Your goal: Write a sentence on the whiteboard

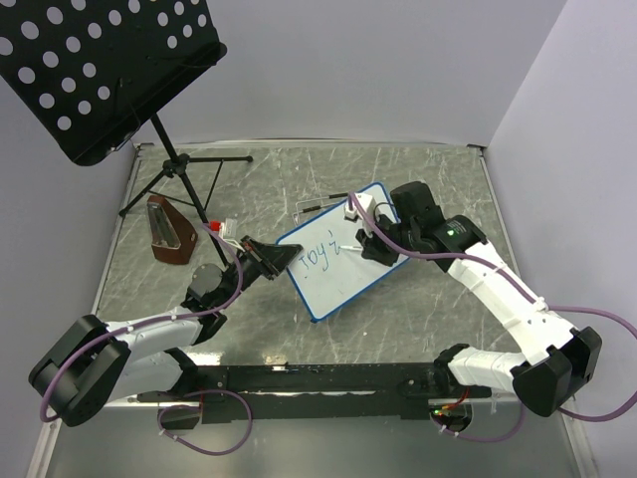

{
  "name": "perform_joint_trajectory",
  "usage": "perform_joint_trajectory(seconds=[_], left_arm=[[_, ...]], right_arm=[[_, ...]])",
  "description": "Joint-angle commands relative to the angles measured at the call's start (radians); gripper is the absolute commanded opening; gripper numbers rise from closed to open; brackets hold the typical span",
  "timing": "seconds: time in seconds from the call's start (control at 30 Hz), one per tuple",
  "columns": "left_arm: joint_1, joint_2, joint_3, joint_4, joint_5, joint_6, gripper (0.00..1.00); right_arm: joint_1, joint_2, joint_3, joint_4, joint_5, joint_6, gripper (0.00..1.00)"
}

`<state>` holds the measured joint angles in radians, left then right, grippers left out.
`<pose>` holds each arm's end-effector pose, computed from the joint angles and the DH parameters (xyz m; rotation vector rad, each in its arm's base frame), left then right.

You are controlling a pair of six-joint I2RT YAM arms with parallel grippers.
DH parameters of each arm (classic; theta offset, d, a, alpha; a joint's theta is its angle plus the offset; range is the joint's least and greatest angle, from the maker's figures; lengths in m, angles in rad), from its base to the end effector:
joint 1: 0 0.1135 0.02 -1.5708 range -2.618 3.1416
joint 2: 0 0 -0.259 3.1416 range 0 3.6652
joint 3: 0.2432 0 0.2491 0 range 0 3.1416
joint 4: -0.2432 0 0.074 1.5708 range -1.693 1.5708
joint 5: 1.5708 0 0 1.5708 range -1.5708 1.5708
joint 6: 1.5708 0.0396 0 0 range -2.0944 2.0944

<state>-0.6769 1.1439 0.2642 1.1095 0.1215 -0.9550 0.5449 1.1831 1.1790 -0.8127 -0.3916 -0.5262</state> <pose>0.1711 -0.1437 0.2270 -0.0936 1.4960 -1.4349 0.1972 0.1372 0.3316 -1.3589 1.9282 0.4751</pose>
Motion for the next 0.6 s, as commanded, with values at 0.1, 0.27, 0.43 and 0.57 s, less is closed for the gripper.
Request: perform_joint_trajectory(seconds=[0.1, 0.27, 0.43, 0.57], left_arm=[[-0.001, -0.016, 0.038, 0.191, 0.023, -0.044, 0.01], [-0.001, -0.016, 0.036, 0.194, 0.026, -0.045, 0.01], [0.0, -0.022, 0.033, 0.194, 0.023, -0.045, 0.01], [0.002, -0.03, 0.03, 0.188, 0.017, -0.041, 0.01]], right_arm=[[-0.014, -0.017, 0.067, 0.09, 0.017, 0.041, 0.0], [-0.017, -0.005, 0.057, 0.099, 0.039, 0.048, 0.0], [-0.016, 0.01, 0.053, 0.072, 0.036, 0.034, 0.0], [-0.016, 0.003, 0.038, 0.037, 0.004, 0.008, 0.0]])
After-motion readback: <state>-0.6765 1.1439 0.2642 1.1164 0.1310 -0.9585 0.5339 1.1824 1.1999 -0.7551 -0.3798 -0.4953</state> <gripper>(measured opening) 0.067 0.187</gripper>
